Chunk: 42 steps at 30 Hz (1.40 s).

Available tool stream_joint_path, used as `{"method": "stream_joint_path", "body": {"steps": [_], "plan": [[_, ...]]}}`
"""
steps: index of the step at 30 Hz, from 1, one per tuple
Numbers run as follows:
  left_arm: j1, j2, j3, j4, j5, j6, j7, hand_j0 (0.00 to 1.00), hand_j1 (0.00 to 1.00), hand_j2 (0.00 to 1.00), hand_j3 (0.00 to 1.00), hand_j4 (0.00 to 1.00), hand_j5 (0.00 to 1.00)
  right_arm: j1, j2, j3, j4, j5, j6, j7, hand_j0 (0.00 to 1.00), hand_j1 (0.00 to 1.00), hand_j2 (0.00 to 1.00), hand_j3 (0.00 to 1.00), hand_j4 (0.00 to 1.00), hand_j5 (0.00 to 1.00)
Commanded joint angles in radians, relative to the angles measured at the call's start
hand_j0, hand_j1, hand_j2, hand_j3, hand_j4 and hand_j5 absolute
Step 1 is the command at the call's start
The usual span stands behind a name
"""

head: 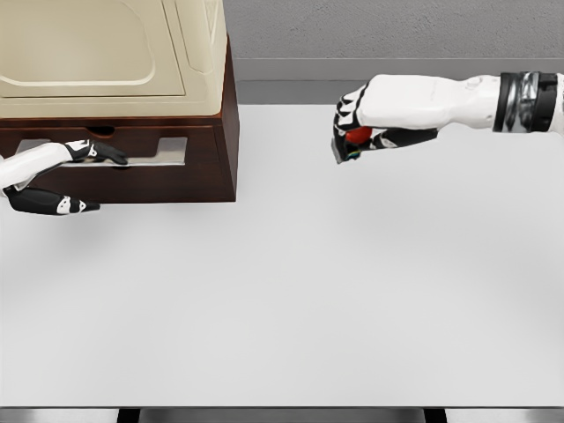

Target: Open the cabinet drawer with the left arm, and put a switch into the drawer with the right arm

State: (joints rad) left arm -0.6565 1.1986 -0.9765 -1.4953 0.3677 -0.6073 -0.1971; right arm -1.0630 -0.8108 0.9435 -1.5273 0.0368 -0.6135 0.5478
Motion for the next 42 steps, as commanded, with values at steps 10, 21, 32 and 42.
{"method": "stream_joint_path", "body": {"steps": [10,21,32,42], "plan": [[0.014,0.009,-0.004,-0.028,0.004,-0.004,-0.011,0.73,0.73,0.73,0.73,0.73,0.73,-0.012,0.012,0.006,-0.05,-0.009,0.003,0.001,0.4,0.4,0.4,0.4,0.4,0.4],[0.029,0.022,-0.002,-0.051,0.014,-0.004,-0.011,0.73,0.73,0.73,0.73,0.73,0.73,-0.038,0.015,0.011,-0.168,-0.026,0.003,0.0,0.4,0.4,0.4,0.4,0.4,0.4],[0.044,0.044,-0.002,-0.077,0.017,-0.004,-0.011,0.73,0.73,0.73,0.73,0.73,0.73,-0.067,0.079,0.043,-0.139,-0.028,0.003,0.008,0.4,0.4,0.4,0.4,0.4,0.4],[0.066,0.061,0.004,-0.098,0.023,-0.004,-0.01,0.73,0.73,0.73,0.73,0.73,0.73,-0.092,0.081,0.049,-0.099,-0.028,0.003,0.026,0.4,0.4,0.4,0.4,0.4,0.4]]}}
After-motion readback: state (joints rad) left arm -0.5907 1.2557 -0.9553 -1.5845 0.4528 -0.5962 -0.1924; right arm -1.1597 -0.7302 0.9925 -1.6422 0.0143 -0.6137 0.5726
